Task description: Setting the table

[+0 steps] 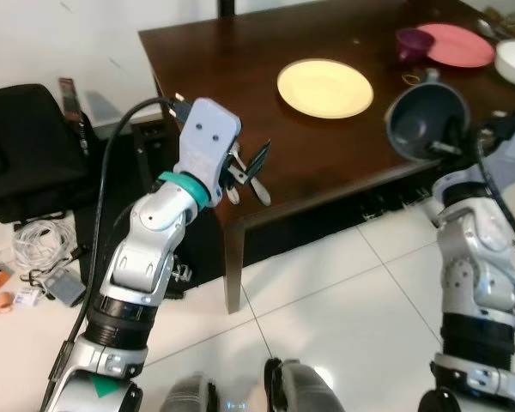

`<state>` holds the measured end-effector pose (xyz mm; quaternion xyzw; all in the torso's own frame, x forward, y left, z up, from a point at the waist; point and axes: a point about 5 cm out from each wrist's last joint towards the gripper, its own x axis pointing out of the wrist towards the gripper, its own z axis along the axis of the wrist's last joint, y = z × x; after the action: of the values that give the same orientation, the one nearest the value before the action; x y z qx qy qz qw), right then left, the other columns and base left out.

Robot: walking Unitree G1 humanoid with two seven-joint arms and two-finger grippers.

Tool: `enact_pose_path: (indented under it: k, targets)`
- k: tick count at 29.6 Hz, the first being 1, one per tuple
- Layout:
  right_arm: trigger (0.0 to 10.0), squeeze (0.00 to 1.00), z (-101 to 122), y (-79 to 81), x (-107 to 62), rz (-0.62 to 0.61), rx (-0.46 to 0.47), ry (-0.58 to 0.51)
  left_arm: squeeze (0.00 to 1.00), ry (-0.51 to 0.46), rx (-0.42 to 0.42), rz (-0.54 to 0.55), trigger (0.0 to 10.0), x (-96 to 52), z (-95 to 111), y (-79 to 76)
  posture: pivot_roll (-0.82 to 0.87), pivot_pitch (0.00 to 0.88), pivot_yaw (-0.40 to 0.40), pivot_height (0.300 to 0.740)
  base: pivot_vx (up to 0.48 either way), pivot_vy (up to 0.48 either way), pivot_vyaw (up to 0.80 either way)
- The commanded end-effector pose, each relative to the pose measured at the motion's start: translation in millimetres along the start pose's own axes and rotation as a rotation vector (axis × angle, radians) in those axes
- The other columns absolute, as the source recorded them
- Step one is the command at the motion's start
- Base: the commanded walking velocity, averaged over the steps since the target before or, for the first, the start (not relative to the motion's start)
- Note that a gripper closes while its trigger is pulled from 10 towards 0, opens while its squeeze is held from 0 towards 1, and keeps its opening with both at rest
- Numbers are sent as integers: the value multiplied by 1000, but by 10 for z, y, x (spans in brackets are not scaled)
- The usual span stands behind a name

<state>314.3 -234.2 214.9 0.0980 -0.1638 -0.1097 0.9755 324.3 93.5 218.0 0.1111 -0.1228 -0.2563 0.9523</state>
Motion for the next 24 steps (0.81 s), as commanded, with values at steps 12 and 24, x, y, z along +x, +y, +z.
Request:
enact_pose_path:
  k: [12,24]
  targets:
    - [10000,0,-41,-46,-5,-38,9,16,0,22,-29,6,10000,10,-35,-7,-14,40,27,740,0,0,-526]
    - [10000,0,-47,-53,-2,-48,10,19,0,31,-41,14,10000,25,-47,-4,-17,39,25,740,0,0,-800]
